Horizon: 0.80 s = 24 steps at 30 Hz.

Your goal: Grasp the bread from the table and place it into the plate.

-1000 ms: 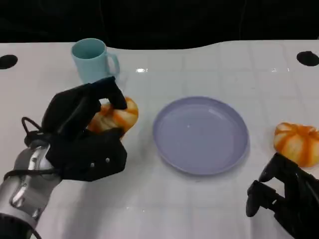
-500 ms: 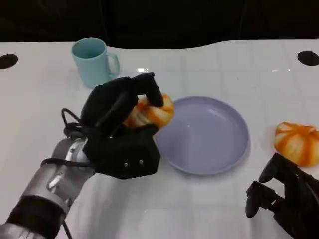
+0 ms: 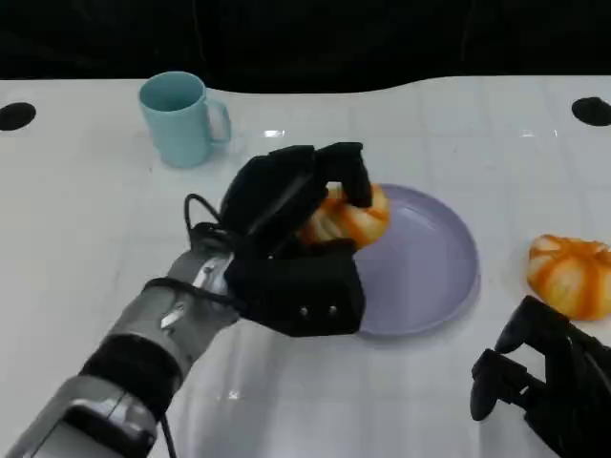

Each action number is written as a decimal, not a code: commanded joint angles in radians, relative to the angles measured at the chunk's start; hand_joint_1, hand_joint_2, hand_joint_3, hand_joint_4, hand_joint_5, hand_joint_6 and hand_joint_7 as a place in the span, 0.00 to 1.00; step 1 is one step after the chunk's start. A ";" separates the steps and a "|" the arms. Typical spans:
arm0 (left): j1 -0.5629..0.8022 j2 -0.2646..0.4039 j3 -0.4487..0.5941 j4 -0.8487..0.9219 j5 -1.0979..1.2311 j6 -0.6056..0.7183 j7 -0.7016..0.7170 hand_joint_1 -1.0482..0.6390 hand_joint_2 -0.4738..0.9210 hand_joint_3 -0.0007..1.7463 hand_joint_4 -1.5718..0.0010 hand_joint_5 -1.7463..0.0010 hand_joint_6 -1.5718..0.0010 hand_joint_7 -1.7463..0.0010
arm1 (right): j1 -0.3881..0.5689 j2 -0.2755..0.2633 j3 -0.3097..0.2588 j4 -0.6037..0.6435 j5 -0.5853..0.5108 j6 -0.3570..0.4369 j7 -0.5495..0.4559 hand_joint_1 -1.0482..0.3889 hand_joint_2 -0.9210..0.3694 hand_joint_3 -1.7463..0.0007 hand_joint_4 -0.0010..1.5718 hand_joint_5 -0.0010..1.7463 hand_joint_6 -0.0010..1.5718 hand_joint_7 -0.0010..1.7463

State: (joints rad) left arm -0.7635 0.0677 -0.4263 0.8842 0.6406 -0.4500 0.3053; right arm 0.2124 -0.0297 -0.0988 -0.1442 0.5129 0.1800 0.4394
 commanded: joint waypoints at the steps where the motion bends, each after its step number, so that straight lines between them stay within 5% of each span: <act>1: -0.048 -0.012 -0.008 0.046 0.000 -0.003 0.013 0.51 0.64 0.77 0.41 0.00 0.54 0.00 | 0.011 -0.004 -0.004 -0.011 0.002 -0.009 -0.002 0.30 0.00 0.80 0.48 1.00 0.38 0.92; 14: -0.124 -0.088 -0.026 0.179 -0.037 0.005 -0.059 0.51 0.71 0.71 0.43 0.00 0.57 0.00 | 0.018 -0.004 0.000 -0.029 0.001 0.004 -0.023 0.31 0.00 0.79 0.48 1.00 0.37 0.92; 17: -0.141 -0.085 -0.038 0.185 -0.036 0.044 -0.135 0.49 0.80 0.52 0.54 0.09 0.56 0.36 | 0.014 -0.009 -0.001 -0.021 0.005 0.000 -0.011 0.31 0.00 0.78 0.47 1.00 0.37 0.93; 20: -0.161 -0.074 -0.064 0.187 -0.012 0.086 -0.211 0.44 0.97 0.25 0.65 0.43 0.61 0.72 | 0.012 -0.011 -0.002 -0.018 0.003 0.002 -0.012 0.31 0.00 0.78 0.47 1.00 0.37 0.93; 22: -0.170 -0.067 -0.080 0.185 0.001 0.102 -0.242 0.38 0.99 0.19 0.71 0.66 0.65 0.90 | 0.013 -0.011 -0.004 -0.022 0.005 0.007 -0.016 0.31 0.00 0.78 0.47 1.00 0.37 0.93; 24: -0.175 -0.059 -0.092 0.178 0.006 0.114 -0.274 0.30 1.00 0.19 0.80 0.76 0.72 0.97 | 0.015 -0.009 -0.004 -0.025 0.004 0.006 -0.020 0.31 0.00 0.79 0.47 1.00 0.37 0.93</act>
State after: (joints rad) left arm -0.9069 -0.0117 -0.5008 1.0663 0.6344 -0.3511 0.0722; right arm 0.2197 -0.0298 -0.0941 -0.1592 0.5110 0.1818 0.4251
